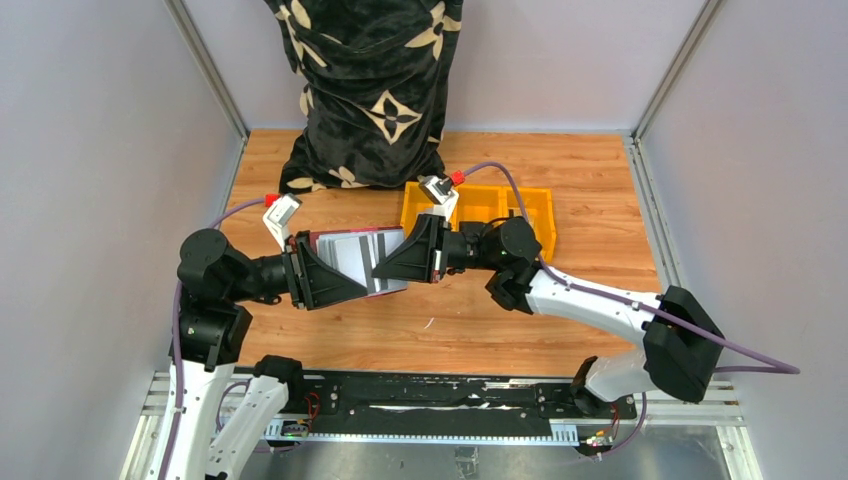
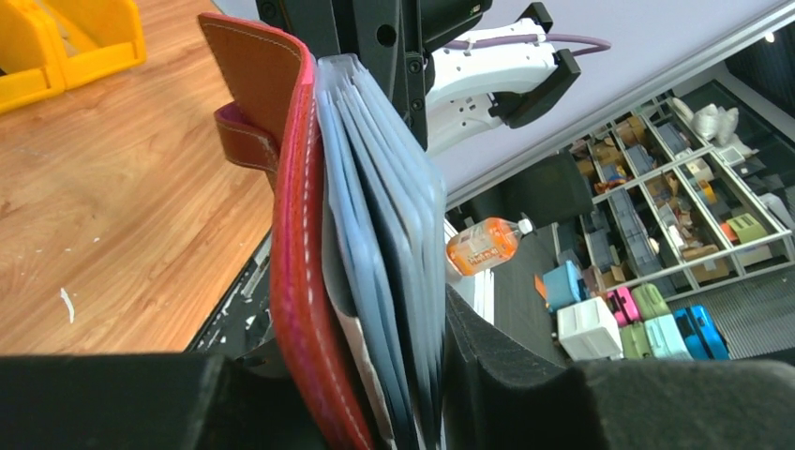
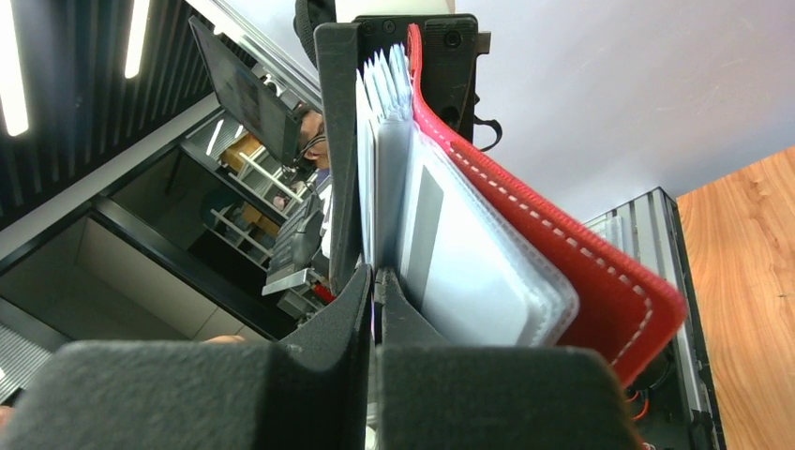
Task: Take the credit cards out of the card holder
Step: Remove the credit card from the card holder.
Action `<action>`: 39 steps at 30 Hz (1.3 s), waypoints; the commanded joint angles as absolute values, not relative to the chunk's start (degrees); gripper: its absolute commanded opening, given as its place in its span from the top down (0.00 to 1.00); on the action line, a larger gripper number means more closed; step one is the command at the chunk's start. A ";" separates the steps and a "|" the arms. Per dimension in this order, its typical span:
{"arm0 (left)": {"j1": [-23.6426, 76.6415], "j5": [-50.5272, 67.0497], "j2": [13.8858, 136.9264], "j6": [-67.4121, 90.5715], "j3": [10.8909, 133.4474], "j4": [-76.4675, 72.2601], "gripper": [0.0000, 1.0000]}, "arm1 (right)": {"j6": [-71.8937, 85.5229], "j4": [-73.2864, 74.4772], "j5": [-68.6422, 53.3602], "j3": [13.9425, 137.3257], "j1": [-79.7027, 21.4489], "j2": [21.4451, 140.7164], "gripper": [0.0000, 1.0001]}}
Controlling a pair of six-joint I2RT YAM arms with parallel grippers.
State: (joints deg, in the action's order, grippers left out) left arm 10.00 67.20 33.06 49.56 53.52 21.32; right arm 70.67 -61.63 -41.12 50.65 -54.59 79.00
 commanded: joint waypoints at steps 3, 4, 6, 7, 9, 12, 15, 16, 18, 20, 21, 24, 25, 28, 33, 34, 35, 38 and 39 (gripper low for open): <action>10.46 70.07 32.74 51.68 54.66 17.22 0.69 | 66.24 -57.32 -42.99 49.72 -53.48 76.09 1.00; 10.46 70.05 32.78 51.75 54.67 17.13 0.70 | 66.15 -57.23 -43.56 49.86 -53.45 75.97 1.00; 10.46 69.97 32.78 52.08 54.75 16.81 0.73 | 66.18 -57.50 -44.28 49.87 -53.44 75.92 1.00; 10.46 70.01 32.78 52.19 54.83 16.72 0.74 | 66.22 -57.75 -44.58 49.77 -53.45 75.86 1.00; 10.46 69.90 32.71 52.25 55.03 16.75 0.75 | 66.56 -58.63 -44.97 49.60 -53.44 75.94 1.00; 10.45 69.87 32.61 52.39 55.19 16.74 0.75 | 67.04 -59.67 -46.02 49.72 -53.29 76.18 1.00; 10.46 70.04 32.52 52.54 55.35 16.75 0.75 | 66.84 -59.23 -46.58 49.93 -52.82 76.00 1.00; 10.46 70.11 32.52 52.56 55.40 16.72 0.75 | 66.61 -58.79 -46.77 50.12 -52.56 75.82 1.00; 10.46 70.22 32.51 52.56 55.62 16.76 0.76 | 65.94 -57.39 -47.63 50.54 -51.98 75.28 1.00; 10.46 70.34 32.41 52.56 55.77 16.85 0.77 | 64.94 -55.69 -48.28 51.06 -51.22 74.71 1.00; 10.45 70.31 32.43 52.56 55.85 16.82 0.77 | 64.52 -54.98 -48.37 51.25 -50.96 74.44 1.00; 10.46 70.37 32.39 52.50 55.98 16.82 0.78 | 63.68 -53.41 -48.47 51.67 -50.57 73.78 1.00; 10.46 70.32 32.42 52.47 55.98 16.83 0.78 | 63.39 -53.10 -48.43 51.75 -50.54 73.62 1.00; 10.46 70.30 32.56 52.38 56.10 16.70 0.78 | 63.43 -52.90 -48.27 51.83 -50.58 73.47 1.00; 10.46 69.75 32.72 52.38 56.42 16.62 0.81 | 64.17 -54.07 -47.80 50.56 -51.06 73.42 1.00; 10.46 69.64 32.70 52.34 56.47 16.57 0.81 | 64.12 -53.84 -47.62 50.19 -51.06 73.21 1.00; 10.46 69.55 32.70 52.23 56.55 16.52 0.83 | 63.78 -53.23 -47.56 49.83 -51.06 72.96 1.00; 10.46 69.20 32.85 51.96 56.79 16.65 0.87 | 62.33 -51.50 -46.78 48.59 -51.06 71.76 1.00; 10.46 69.05 32.87 51.88 56.83 16.69 0.88 | 62.21 -51.54 -46.50 48.16 -51.02 71.39 1.00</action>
